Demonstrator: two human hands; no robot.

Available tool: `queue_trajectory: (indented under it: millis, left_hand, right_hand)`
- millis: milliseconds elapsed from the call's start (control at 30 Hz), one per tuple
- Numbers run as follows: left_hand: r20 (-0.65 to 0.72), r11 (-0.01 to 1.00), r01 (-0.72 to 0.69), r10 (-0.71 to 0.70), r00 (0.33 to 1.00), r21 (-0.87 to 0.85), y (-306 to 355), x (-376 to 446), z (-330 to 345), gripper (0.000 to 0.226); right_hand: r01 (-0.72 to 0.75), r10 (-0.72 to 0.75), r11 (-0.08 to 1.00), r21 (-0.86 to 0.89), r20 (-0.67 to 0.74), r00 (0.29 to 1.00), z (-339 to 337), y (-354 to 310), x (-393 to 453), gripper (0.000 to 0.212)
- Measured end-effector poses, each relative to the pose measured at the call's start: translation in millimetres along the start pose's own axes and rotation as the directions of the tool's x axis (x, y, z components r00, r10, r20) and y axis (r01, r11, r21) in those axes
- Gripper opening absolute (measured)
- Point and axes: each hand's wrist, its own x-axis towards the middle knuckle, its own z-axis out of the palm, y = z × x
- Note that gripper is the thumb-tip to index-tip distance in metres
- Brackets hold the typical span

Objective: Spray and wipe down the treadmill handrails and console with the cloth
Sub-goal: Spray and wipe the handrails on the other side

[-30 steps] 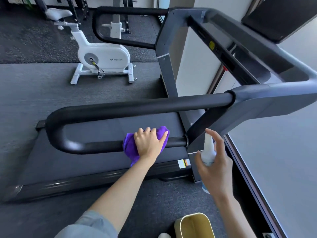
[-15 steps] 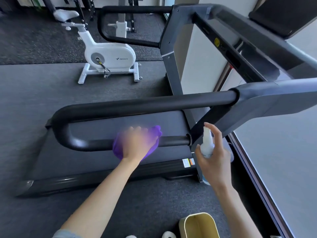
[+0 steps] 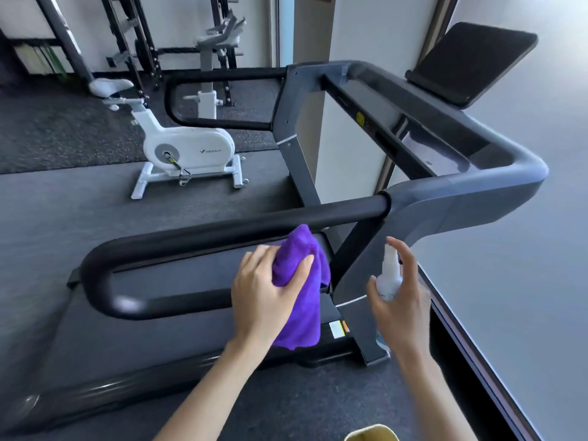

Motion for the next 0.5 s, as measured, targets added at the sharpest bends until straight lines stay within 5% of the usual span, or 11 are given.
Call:
queue_trajectory:
  millis: [200, 333, 500]
  left_hand:
    - [-0.076, 0.990, -0.123, 0.119, 0.990, -0.063, 69.3, 41.4, 29.7, 0.045]
    - [-0.123, 0.979, -0.187, 0.195, 0.973, 0.076, 97.2, 98.3, 53.1, 0.045]
    - [0.217, 0.881, -0.138, 0.042, 0.975, 0.453, 102.6, 129.8, 117.8, 0.061]
  right_hand:
    - [0.031, -0.031, 0.999, 0.008, -0.033, 0.999, -23.9, 6.2, 22.4, 0.064]
    - [0.044, -0.043, 0.999, 0.018, -0.070, 0.997, -42.8, 15.7, 37.9, 0.065]
    - [0.015, -0.014, 1.000, 0.008, -0.132, 0.991, -63.3, 31.3, 59.0, 0.067]
